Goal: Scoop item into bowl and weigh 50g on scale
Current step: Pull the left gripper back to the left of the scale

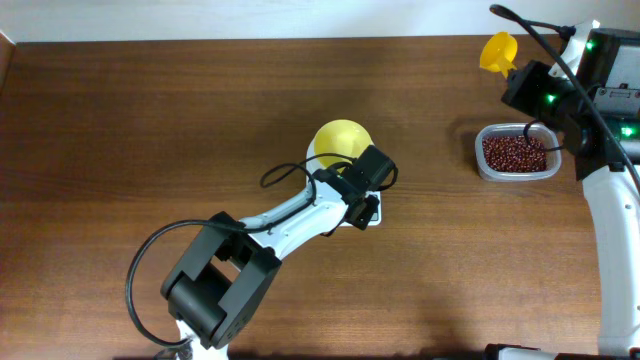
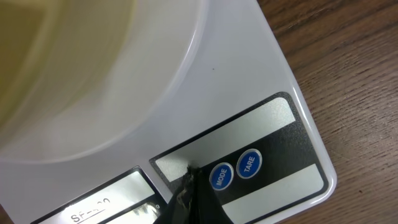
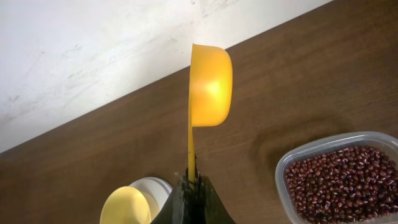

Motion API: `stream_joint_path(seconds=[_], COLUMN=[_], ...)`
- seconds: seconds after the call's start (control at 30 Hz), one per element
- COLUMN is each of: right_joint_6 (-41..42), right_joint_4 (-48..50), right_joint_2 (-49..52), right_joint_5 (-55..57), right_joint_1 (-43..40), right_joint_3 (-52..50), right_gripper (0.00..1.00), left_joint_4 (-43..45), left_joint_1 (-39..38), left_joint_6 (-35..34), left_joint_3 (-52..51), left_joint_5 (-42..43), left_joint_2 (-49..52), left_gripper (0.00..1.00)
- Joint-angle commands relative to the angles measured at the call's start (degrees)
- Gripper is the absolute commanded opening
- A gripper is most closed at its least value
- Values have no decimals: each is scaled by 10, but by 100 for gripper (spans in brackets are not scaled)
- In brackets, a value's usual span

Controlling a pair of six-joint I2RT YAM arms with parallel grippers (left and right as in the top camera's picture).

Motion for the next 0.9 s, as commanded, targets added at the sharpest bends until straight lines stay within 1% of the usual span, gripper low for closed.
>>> stream_joint_path(seconds=[0.0,0.13,0.23,0.3,0.4,0.53,0.6,0.67,0.7,0.77,0.8,0.83,0.87], right_joint_6=[2,2,2,2,2,2,2,2,2,2,0,0,0], right_joint_4=[2,2,2,2,2,2,2,2,1,-2,-5,-10,-18], right_joint_2=[-7,-7,-7,-7,-7,-7,-7,-7,-7,-7,-7,-7,-7], right_joint_5=[-3,-3,-3,-3,-3,-3,-3,-3,-3,-3,-3,-3,-3], right_joint_1=[-2,-2,-2,-2,-2,-2,-2,-1,-1,-2,-2,-1,-1], right_joint_3=[9,9,9,9,9,9,9,9,9,9,9,9,9], right_gripper=[4,4,4,4,4,4,4,4,4,4,4,4,4], left_joint_4=[-22,-28,-49,-73,-99,-99,-99,-99,-104,-143,-164,-189,-206], left_joint_1=[2,2,2,2,2,4,20,64,102,191,232,271,301], left_joint_6=[-7,-7,-7,-7,-7,-7,-7,-7,-7,-7,-7,-7,-7], left_joint_3=[-36,-36,-35,-15,27,49,49,49,49,49,49,49,49], left_joint_5=[2,2,2,2,3,24,24,21,11,-47,-68,-85,-96], left_joint_2=[92,94,92,77,10,-144,-223,-299,-329,-367,-373,-374,-372], left_gripper=[0,0,0,0,0,0,0,0,0,0,8,22,26])
